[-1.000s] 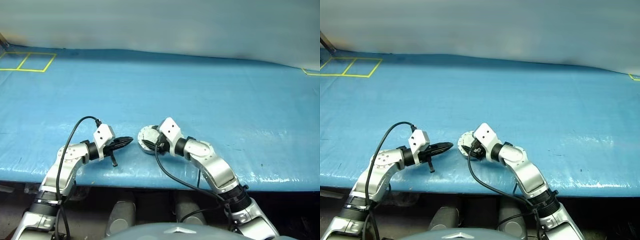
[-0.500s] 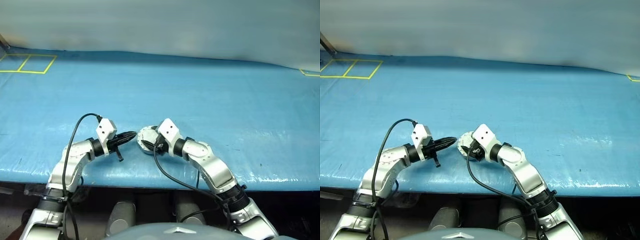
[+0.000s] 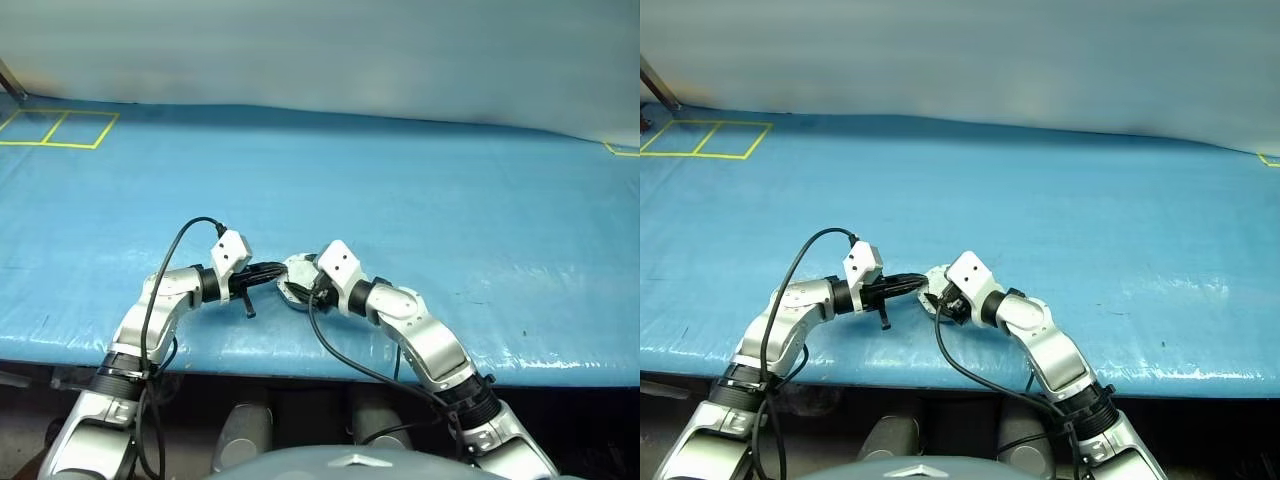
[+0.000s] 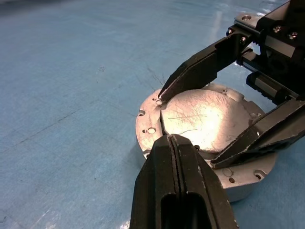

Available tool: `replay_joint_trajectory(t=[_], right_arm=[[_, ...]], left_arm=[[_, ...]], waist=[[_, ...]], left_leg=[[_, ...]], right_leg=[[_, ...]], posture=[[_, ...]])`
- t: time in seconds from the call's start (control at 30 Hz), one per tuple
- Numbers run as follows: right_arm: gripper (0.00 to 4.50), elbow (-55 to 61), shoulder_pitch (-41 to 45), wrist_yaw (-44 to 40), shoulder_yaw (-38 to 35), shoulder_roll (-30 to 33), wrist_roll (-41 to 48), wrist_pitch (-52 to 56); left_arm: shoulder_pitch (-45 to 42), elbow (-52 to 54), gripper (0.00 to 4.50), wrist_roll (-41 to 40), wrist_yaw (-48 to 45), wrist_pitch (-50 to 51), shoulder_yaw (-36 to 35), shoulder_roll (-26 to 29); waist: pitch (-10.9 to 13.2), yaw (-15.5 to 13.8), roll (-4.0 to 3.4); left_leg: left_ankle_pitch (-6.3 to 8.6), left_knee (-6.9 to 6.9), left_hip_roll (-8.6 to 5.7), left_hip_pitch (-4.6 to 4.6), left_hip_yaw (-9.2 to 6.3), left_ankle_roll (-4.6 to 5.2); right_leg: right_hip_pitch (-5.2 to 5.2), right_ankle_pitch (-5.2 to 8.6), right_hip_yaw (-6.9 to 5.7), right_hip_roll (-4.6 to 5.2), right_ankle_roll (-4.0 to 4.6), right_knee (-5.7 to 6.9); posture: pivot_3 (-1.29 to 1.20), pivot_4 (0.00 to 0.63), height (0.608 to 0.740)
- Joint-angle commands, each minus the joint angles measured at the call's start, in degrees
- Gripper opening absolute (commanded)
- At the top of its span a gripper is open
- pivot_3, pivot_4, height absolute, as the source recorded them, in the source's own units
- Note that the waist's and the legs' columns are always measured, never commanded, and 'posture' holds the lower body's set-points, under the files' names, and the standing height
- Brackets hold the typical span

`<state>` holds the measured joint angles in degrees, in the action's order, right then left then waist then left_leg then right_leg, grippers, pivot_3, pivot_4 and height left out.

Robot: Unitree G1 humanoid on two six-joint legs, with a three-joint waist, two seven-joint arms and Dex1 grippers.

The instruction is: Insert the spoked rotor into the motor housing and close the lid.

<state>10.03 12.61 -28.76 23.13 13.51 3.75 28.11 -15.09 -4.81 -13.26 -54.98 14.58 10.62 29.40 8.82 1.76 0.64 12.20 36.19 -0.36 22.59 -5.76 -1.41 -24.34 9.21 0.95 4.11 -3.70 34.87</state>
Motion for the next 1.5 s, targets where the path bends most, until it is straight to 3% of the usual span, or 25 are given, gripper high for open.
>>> replay_joint_trajectory(t=[0.03,0.13,0.27,0.3,0.57,0.77,0.93,1.2,1.5], right_arm=[[3.03,-1.60,-1.46,1.10,-1.08,1.20,-1.25,2.62],[3.03,-0.50,-1.52,0.97,-2.16,0.90,-0.16,2.91],[4.41,2.40,-0.96,0.32,-3.87,0.62,1.71,2.46],[4.48,4.25,-0.91,0.39,-5.30,0.04,3.15,2.50],[4.48,13.44,-1.90,3.80,-20.12,-5.39,18.42,14.75],[4.48,11.13,-4.56,4.89,-29.18,-7.60,30.17,24.90],[4.48,6.34,-5.45,6.58,-39.08,-13.86,45.87,32.26],[4.48,1.52,-6.69,12.20,-39.19,-15.64,49.72,36.38],[4.48,-0.30,-8.53,12.03,-36.88,-15.58,51.87,38.22]], left_arm=[[1.51,-1.59,0.00,2.07,-0.61,0.59,2.72,-0.34],[1.74,-1.51,0.00,2.30,-0.69,0.04,2.75,-0.36],[2.14,-1.41,0.00,2.46,-0.49,-0.90,2.52,-0.80],[2.23,-1.37,0.00,2.52,-0.45,-0.97,2.56,-0.86],[2.92,-1.04,0.00,2.85,-0.32,-1.66,2.62,-0.83],[3.08,-0.85,0.00,2.87,-0.25,-1.98,2.56,-0.85],[3.05,-0.76,0.00,3.07,-0.18,-2.11,2.58,-0.74],[3.08,-0.56,0.00,3.43,-0.21,-2.23,2.53,-0.51],[3.51,-0.28,0.00,3.64,-0.08,-2.46,2.46,-0.23]], waist=[[-0.06,-0.13,0.04],[-0.11,-0.28,0.07],[-0.11,-0.43,0.07],[-0.10,-0.50,0.06],[-0.06,-0.64,0.02],[-0.04,-0.60,-0.02],[-0.03,-0.55,-0.06],[0.00,-0.51,-0.16],[0.01,-0.38,-0.20]], left_leg=[[0.00,-0.01,-0.01,0.02,0.02,0.00],[0.01,-0.02,0.00,0.00,-0.01,-0.01],[0.01,-0.06,-0.02,0.10,0.00,-0.01],[0.01,-0.08,-0.02,0.11,-0.01,-0.01],[0.00,-0.15,-0.03,0.29,-0.02,0.00],[0.00,-0.22,-0.03,0.29,-0.02,0.00],[0.00,-0.23,-0.01,0.28,-0.03,0.00],[0.00,-0.24,-0.02,0.32,-0.02,0.00],[0.01,-0.25,-0.01,0.33,-0.02,0.00]], right_leg=[[0.00,0.00,0.00,0.03,-0.01,-0.01],[-0.06,0.00,-0.02,0.03,-0.01,-0.01],[-0.05,0.00,-0.02,0.04,-0.01,-0.04],[-0.05,0.00,-0.02,0.05,-0.01,-0.04],[-0.09,0.00,-0.03,0.04,-0.01,-0.03],[-0.10,0.02,-0.03,0.05,0.02,-0.04],[-0.11,0.03,-0.04,0.04,0.03,-0.03],[-0.14,0.03,-0.04,0.04,0.03,-0.06],[-0.15,0.04,-0.04,0.05,0.03,-0.06]], posture=[[0.00,0.150,0.740],[0.00,0.150,0.740],[0.00,0.150,0.740],[0.00,0.150,0.740],[0.00,0.150,0.740],[0.00,0.150,0.740],[0.00,0.150,0.740],[0.00,0.150,0.740],[0.00,0.150,0.740]])
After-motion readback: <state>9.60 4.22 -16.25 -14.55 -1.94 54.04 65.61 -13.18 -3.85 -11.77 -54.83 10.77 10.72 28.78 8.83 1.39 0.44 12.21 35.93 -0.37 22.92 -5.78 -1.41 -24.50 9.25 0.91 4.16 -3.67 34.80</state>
